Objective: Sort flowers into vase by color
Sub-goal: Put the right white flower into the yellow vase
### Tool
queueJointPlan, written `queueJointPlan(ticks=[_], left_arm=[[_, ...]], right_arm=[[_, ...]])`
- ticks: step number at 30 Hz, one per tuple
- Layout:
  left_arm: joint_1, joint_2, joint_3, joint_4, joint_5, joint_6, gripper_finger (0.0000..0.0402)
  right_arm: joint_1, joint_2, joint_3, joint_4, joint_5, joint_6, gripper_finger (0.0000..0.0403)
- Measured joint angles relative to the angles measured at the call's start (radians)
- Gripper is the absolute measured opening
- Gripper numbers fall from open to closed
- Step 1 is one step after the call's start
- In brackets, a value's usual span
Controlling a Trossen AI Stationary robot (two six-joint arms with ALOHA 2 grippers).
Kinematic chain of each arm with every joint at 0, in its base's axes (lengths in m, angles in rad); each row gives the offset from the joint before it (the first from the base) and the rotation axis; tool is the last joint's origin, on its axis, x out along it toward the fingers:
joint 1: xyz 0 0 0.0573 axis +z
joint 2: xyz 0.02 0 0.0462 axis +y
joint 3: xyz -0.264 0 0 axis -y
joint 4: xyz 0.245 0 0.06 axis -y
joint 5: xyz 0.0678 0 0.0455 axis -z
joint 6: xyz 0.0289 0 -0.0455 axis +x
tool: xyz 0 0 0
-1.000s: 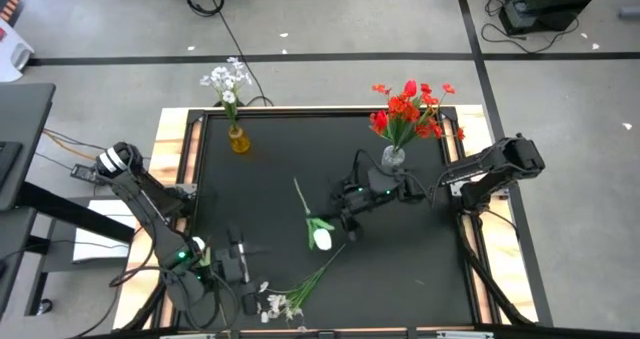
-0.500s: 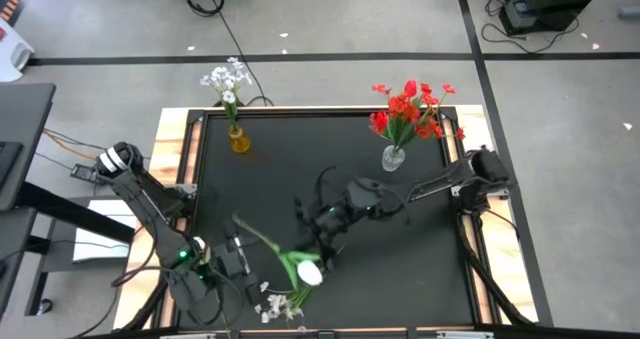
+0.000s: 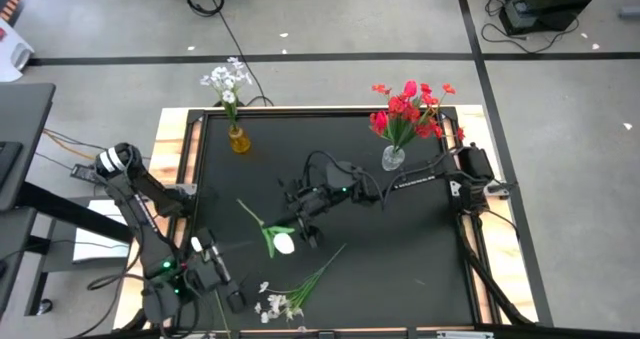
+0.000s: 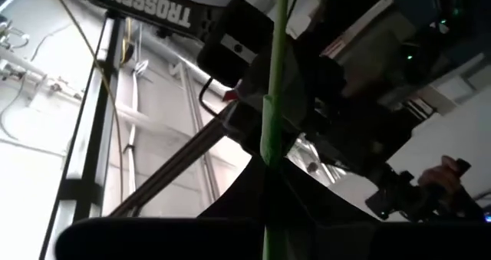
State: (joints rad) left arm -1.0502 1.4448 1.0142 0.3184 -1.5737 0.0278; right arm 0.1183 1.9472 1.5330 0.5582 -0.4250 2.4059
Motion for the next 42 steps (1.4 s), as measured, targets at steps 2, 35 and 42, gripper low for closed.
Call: queueJointPlan(ticks=[2,35,42], left_arm=[[0.010,0.000,0.000,0.008,-0.001,0.066,0.0196],[0.162,-0.139,0.000,-0.023,0.035,0.249,0.0107],[0.198,-0.139,0.000,-0.026,0.044,0.269,0.0105]], right_arm=[[-0.012,-0.001,0.000,0.004,-0.012,0.000,0.0035],[-0.049,-0.001,-0.001,0.121,-0.048,0.001,0.0034],[-0.048,-0.001,-0.001,0.123,-0.047,-0.005,0.0034]])
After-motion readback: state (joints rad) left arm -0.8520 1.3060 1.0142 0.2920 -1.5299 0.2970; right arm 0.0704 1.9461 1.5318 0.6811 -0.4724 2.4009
